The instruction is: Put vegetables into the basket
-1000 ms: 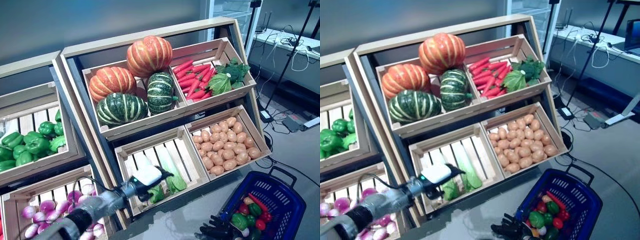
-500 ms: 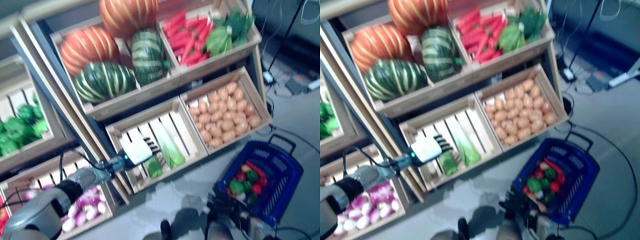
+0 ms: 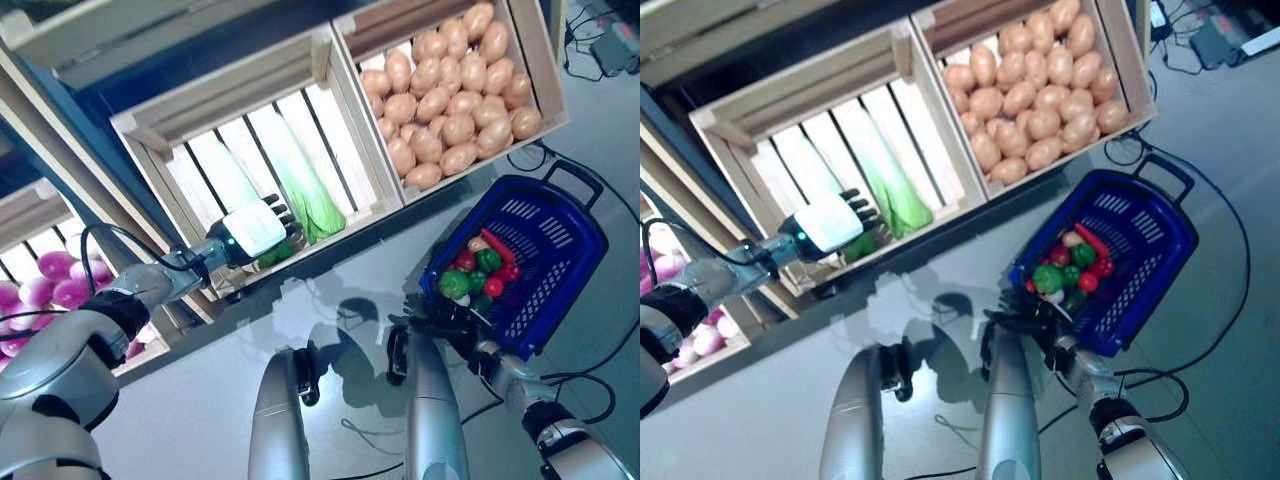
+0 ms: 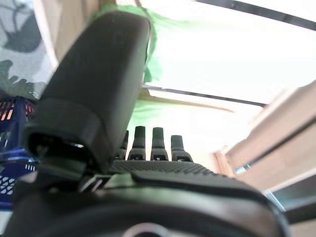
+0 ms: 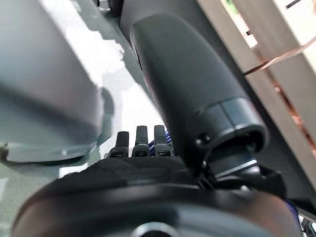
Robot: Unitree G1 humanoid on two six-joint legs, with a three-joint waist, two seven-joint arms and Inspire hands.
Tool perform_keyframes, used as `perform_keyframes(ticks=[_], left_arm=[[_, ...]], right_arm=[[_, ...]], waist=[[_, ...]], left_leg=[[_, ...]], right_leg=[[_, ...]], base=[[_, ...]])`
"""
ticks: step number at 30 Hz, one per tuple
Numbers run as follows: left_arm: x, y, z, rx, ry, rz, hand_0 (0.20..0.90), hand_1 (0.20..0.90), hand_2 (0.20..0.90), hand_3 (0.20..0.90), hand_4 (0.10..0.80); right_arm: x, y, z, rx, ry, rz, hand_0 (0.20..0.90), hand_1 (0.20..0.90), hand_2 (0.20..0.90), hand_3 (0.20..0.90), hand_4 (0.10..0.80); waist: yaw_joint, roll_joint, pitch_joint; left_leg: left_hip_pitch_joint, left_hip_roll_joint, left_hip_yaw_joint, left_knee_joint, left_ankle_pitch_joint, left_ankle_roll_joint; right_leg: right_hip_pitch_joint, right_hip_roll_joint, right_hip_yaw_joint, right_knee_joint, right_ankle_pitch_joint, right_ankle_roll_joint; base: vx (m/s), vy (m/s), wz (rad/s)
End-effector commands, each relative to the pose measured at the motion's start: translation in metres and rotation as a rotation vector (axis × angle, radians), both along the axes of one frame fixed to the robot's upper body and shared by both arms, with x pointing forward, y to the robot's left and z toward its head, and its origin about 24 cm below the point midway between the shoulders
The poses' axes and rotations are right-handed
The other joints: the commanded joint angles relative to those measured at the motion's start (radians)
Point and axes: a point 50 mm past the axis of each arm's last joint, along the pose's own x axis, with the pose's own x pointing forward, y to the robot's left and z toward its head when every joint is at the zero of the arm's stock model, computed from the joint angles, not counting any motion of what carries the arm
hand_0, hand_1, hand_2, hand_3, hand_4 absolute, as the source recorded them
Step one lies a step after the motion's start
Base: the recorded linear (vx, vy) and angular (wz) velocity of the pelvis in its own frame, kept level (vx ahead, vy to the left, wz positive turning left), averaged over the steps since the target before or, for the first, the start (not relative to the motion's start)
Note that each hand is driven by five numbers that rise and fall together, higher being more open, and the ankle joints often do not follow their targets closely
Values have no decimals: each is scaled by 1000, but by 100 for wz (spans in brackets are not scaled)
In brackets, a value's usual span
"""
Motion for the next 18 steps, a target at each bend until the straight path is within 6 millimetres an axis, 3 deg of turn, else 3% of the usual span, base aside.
perform_keyframes(ticks=[1,18], left_arm=[[5,27,61,-32,-229,101,900,900,900,900,800],[3,70,74,37,-232,332,900,900,900,900,800]], right_arm=[[7,-19,24,48,-112,-60,900,900,900,900,800],[30,-52,88,93,-330,-160,900,900,900,900,800]], waist=[[2,22,-57],[8,-3,-27]], left_leg=[[30,18,10,-27,-109,33],[-300,80,-31,253,-171,23]], right_leg=[[70,-65,30,-20,-59,8],[-246,-91,28,202,-89,-1]], base=[[0,0,0],[-21,38,-4]])
